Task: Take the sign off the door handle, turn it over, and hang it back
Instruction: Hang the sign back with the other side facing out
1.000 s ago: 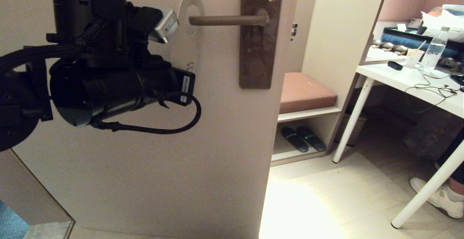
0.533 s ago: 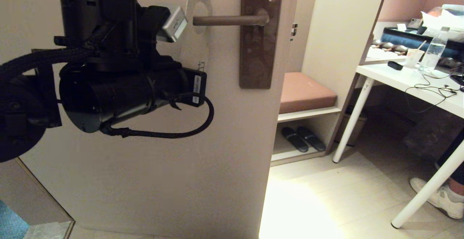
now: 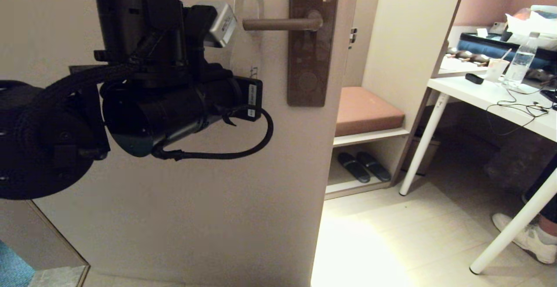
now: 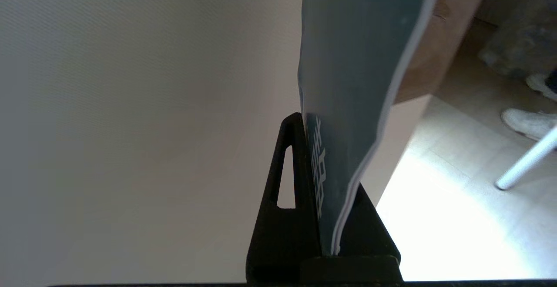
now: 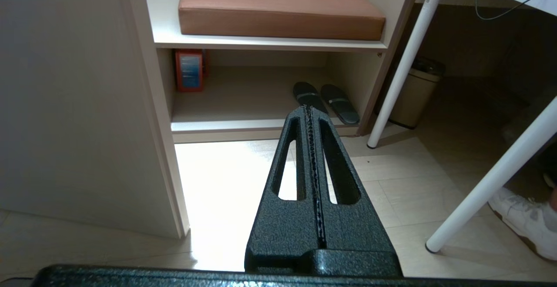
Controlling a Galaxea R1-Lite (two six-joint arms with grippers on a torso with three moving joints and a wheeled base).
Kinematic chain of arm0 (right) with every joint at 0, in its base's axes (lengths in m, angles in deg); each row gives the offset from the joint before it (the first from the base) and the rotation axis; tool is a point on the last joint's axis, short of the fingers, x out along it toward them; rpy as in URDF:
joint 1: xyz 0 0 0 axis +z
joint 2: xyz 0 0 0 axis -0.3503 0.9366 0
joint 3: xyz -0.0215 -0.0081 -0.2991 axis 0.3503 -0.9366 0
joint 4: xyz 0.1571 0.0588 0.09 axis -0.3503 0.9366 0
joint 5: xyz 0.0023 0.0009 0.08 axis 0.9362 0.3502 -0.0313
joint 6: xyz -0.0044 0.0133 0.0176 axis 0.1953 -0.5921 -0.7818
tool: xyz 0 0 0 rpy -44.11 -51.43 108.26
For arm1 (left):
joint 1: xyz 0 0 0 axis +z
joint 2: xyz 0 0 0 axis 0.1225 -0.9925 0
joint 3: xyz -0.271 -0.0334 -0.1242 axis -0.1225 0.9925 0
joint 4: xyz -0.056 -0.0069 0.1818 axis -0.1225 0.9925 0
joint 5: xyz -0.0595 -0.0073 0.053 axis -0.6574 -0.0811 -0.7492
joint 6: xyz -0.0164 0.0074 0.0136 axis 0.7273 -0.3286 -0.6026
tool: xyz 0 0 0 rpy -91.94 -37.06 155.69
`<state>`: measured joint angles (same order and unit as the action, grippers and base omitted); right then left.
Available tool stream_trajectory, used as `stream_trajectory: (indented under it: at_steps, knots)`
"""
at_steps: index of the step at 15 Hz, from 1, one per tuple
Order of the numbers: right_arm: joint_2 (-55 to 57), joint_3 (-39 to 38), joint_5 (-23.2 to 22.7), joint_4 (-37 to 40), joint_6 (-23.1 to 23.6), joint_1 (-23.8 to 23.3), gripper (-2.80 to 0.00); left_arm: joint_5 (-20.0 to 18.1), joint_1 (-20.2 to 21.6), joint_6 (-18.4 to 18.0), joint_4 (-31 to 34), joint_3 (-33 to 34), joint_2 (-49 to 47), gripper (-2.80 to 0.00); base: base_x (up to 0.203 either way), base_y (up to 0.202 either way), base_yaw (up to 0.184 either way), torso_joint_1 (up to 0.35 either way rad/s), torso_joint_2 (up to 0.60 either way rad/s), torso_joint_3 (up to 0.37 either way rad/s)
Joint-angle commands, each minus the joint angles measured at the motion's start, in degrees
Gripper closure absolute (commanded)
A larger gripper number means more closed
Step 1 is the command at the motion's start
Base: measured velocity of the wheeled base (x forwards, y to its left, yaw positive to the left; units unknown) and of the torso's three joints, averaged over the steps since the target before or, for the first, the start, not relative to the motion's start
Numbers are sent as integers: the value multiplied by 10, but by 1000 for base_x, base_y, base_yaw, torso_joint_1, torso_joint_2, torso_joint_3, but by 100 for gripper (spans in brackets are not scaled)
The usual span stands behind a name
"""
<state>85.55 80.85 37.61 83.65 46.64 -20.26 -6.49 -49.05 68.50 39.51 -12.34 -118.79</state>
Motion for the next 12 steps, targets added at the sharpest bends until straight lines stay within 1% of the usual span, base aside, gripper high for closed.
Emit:
stream_trajectory:
  at_steps: [1,4,7,9,12]
  knots:
    - [0,0,0,1,1,0,0,2,-9,6,0,0,-8,0,0,0,0,0,0,0]
    - [0,0,0,0,1,0,0,18,-19,8,-1,-1,-10,0,0,0,0,0,0,0]
    - [0,0,0,0,1,0,0,21,-24,8,-1,-1,-10,0,0,0,0,0,0,0]
    - [0,0,0,1,1,0,0,42,-33,8,-2,-2,-15,0,0,0,0,0,0,0]
    - [0,0,0,0,1,0,0,52,-42,7,-34,0,-23,0,0,0,0,0,0,0]
